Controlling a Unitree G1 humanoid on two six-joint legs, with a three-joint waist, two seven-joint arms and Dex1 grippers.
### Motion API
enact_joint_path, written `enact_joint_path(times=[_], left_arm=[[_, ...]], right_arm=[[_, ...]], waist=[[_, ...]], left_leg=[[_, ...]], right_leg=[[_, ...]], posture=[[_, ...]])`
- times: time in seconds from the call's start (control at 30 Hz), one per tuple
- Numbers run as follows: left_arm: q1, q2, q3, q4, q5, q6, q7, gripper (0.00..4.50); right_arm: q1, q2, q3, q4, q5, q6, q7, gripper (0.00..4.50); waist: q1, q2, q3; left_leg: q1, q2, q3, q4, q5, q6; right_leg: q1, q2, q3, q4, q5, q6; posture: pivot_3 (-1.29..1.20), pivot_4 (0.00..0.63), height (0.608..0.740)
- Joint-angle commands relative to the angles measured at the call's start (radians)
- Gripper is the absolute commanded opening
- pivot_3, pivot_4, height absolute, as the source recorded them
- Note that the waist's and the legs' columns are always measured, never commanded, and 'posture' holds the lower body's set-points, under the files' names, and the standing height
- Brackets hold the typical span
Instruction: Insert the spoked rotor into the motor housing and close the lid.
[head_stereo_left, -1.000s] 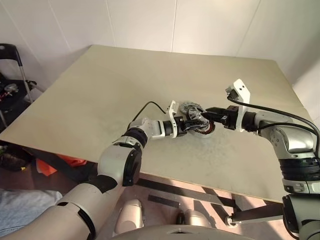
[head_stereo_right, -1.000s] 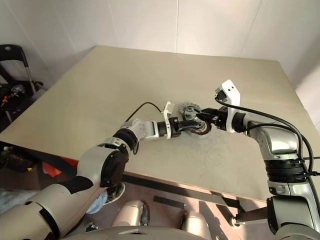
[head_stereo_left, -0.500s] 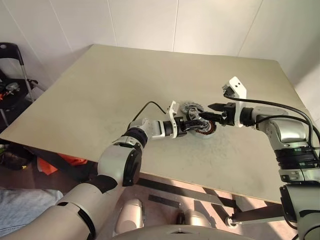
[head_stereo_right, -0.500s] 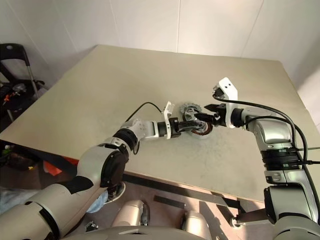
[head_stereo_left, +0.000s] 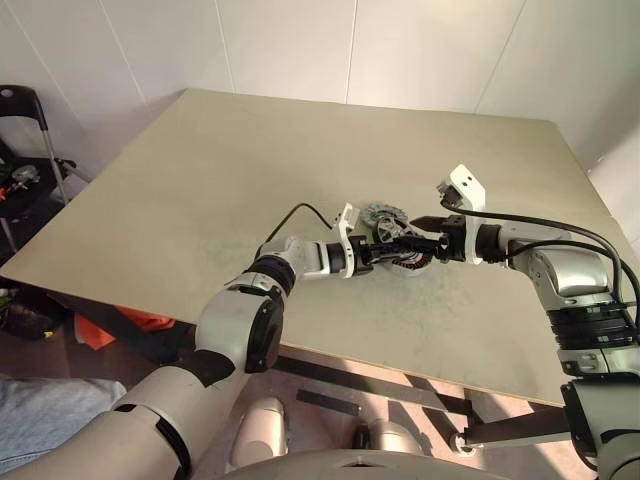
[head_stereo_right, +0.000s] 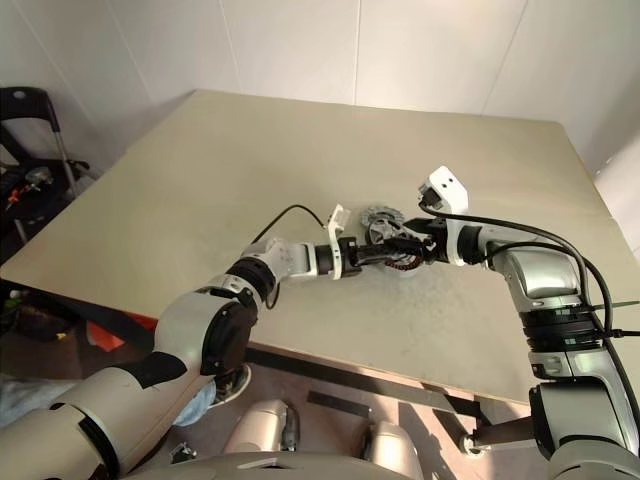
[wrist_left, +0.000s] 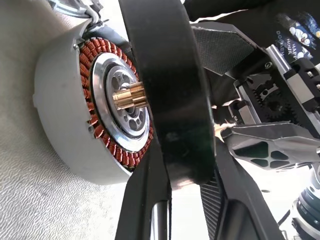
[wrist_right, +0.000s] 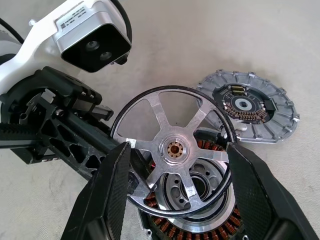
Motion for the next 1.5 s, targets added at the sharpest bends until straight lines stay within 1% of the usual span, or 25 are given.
enact_joint_path(times=[0.03, 0.1, 0.2, 0.37, 0.8, 0.93, 1.33, 1.4, 1.5], left_arm=[[-0.040, -0.171, 0.007, -0.023, -0.009, -0.012, -0.028, 0.41], [-0.040, -0.172, 0.007, -0.023, -0.008, -0.012, -0.028, 0.41], [-0.040, -0.172, 0.004, -0.023, -0.006, -0.013, -0.027, 0.41], [-0.039, -0.173, -0.001, -0.023, -0.002, -0.015, -0.029, 0.41], [-0.039, -0.174, -0.003, -0.023, -0.003, -0.020, -0.030, 0.41], [-0.039, -0.176, -0.004, -0.023, -0.003, -0.022, -0.029, 0.41], [-0.037, -0.172, 0.004, -0.027, -0.011, -0.043, -0.042, 0.41], [-0.036, -0.170, 0.002, -0.028, -0.009, -0.050, -0.047, 1.13], [-0.038, -0.169, 0.006, -0.026, -0.012, -0.050, -0.044, 1.98]], right_arm=[[-0.014, 0.000, 0.004, -0.015, -0.013, -0.015, -0.008, 3.40], [-0.017, 0.002, 0.005, -0.009, -0.017, -0.015, -0.010, 3.40], [-0.020, 0.003, 0.002, -0.003, -0.018, -0.010, -0.012, 2.78], [-0.021, 0.000, 0.000, 0.001, -0.019, -0.006, -0.012, 1.11], [-0.027, -0.003, 0.002, 0.006, -0.023, 0.003, -0.008, 1.11], [-0.028, -0.005, 0.000, 0.008, -0.024, 0.004, -0.007, 0.36], [-0.038, -0.004, 0.001, 0.016, -0.033, -0.007, -0.015, 0.37], [-0.040, -0.002, 0.002, 0.018, -0.034, -0.009, -0.017, 0.37], [-0.041, 0.001, 0.001, 0.019, -0.035, -0.009, -0.019, 0.37]], waist=[[0.000, 0.000, 0.000], [0.000, 0.000, 0.000], [0.000, 0.000, 0.000], [0.000, 0.000, 0.000], [0.000, 0.000, 0.000], [0.000, 0.000, 0.000], [0.000, 0.000, 0.000], [0.000, 0.000, 0.000], [0.000, 0.000, 0.000]], left_leg=[[0.000, 0.000, 0.000, 0.000, 0.000, 0.000], [0.000, 0.000, 0.000, 0.000, 0.000, 0.000], [0.000, 0.000, 0.000, 0.000, 0.000, 0.000], [0.000, 0.000, 0.000, 0.000, 0.000, 0.000], [0.000, 0.000, 0.000, 0.000, 0.000, 0.000], [0.000, 0.000, 0.000, 0.000, 0.000, 0.000], [0.000, 0.000, 0.000, 0.000, 0.000, 0.000], [0.000, 0.000, 0.000, 0.000, 0.000, 0.000], [0.000, 0.000, 0.000, 0.000, 0.000, 0.000]], right_leg=[[0.000, 0.000, 0.000, 0.000, 0.000, 0.000], [0.000, 0.000, 0.000, 0.000, 0.000, 0.000], [0.000, 0.000, 0.000, 0.000, 0.000, 0.000], [0.000, 0.000, 0.000, 0.000, 0.000, 0.000], [0.000, 0.000, 0.000, 0.000, 0.000, 0.000], [0.000, 0.000, 0.000, 0.000, 0.000, 0.000], [0.000, 0.000, 0.000, 0.000, 0.000, 0.000], [0.000, 0.000, 0.000, 0.000, 0.000, 0.000], [0.000, 0.000, 0.000, 0.000, 0.000, 0.000]], posture=[[0.00, 0.000, 0.740], [0.00, 0.000, 0.740], [0.00, 0.000, 0.740], [0.00, 0.000, 0.740], [0.00, 0.000, 0.740], [0.00, 0.000, 0.740], [0.00, 0.000, 0.740], [0.00, 0.000, 0.740], [0.00, 0.000, 0.740]])
